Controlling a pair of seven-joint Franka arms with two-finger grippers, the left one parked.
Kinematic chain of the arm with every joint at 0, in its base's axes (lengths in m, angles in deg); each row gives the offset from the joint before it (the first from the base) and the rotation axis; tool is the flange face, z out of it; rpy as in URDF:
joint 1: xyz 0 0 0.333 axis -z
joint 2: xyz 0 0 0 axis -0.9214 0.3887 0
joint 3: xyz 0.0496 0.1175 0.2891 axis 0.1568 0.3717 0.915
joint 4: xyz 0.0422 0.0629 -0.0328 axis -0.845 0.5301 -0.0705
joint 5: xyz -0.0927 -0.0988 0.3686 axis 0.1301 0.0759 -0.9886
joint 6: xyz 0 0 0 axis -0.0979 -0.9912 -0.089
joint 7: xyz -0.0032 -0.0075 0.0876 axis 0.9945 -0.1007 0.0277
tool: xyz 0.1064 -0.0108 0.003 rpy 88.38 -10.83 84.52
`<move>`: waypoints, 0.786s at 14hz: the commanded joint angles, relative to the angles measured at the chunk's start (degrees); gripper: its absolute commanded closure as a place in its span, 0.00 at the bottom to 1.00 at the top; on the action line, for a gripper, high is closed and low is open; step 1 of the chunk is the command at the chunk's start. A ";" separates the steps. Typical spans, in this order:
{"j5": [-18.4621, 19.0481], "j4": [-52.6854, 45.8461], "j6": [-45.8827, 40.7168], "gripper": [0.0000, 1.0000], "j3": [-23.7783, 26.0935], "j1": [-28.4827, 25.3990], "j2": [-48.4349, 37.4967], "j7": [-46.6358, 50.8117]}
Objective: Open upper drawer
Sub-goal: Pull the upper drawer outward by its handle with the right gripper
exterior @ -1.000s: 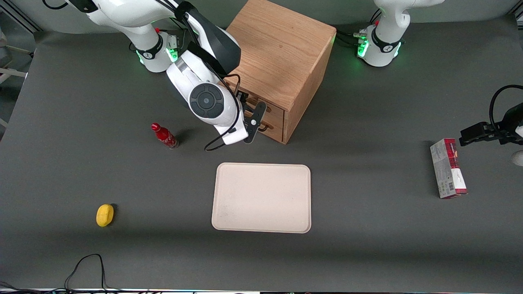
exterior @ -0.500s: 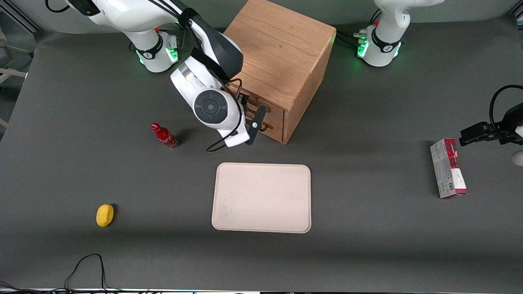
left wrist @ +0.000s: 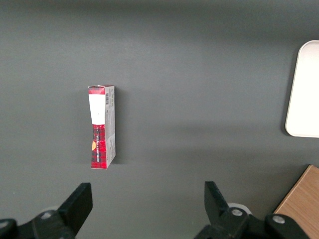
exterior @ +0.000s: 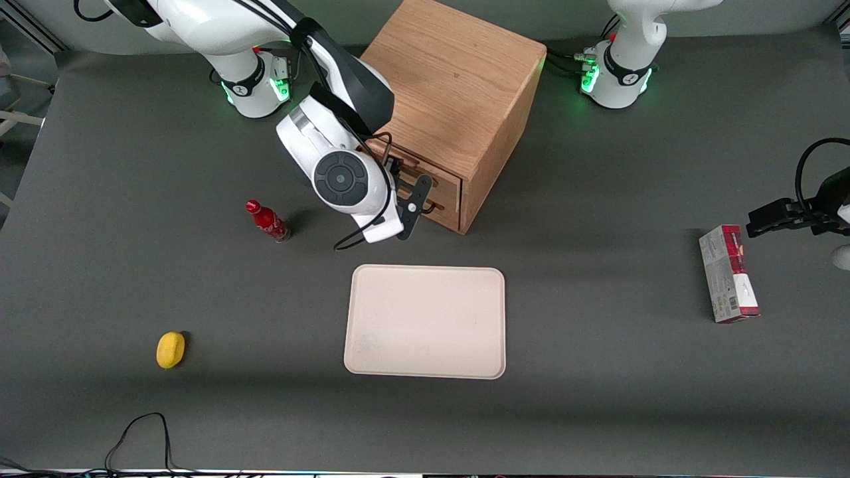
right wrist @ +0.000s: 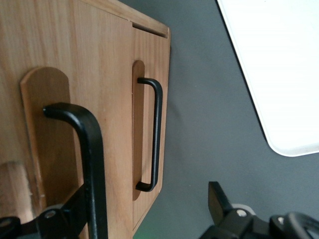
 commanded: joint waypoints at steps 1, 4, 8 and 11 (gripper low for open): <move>1.67 -0.14 0.88 0.00 -0.24 0.08 0.26 -0.98; 2.72 -0.31 1.84 0.00 -1.03 -0.10 0.79 -1.16; 2.90 -1.36 2.02 0.00 -2.43 0.17 1.49 -1.51; 2.81 -1.54 2.90 0.00 -4.10 0.25 1.58 -1.77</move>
